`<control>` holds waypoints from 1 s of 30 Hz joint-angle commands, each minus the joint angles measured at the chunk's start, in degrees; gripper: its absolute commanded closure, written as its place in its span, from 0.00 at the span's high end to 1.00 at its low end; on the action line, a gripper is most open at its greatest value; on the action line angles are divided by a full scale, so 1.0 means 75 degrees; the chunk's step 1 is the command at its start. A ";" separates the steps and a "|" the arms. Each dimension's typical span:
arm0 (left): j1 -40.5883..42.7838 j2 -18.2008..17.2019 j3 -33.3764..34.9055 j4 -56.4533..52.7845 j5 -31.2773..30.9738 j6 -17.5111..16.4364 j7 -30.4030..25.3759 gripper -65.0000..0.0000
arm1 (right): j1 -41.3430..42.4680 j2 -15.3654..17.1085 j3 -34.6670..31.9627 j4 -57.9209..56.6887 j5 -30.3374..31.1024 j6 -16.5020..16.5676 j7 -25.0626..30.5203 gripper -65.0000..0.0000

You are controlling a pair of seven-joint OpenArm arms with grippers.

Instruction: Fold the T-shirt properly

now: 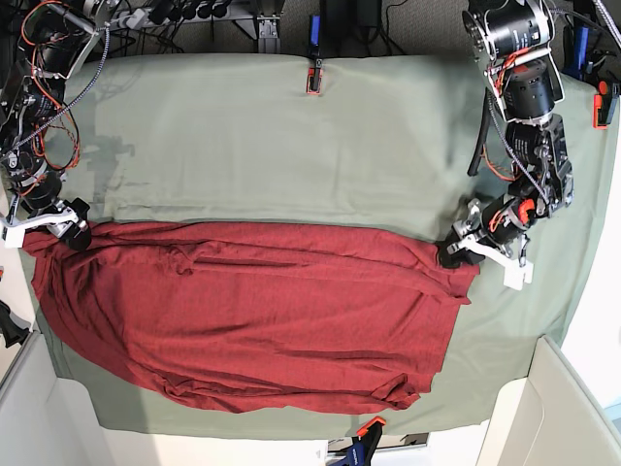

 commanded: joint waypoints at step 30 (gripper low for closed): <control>-0.0697 -0.0111 0.0099 -0.0463 0.0414 -0.1195 0.0143 0.00 | 0.0096 0.0085 -0.0003 0.0099 0.0408 0.0519 -0.0122 0.00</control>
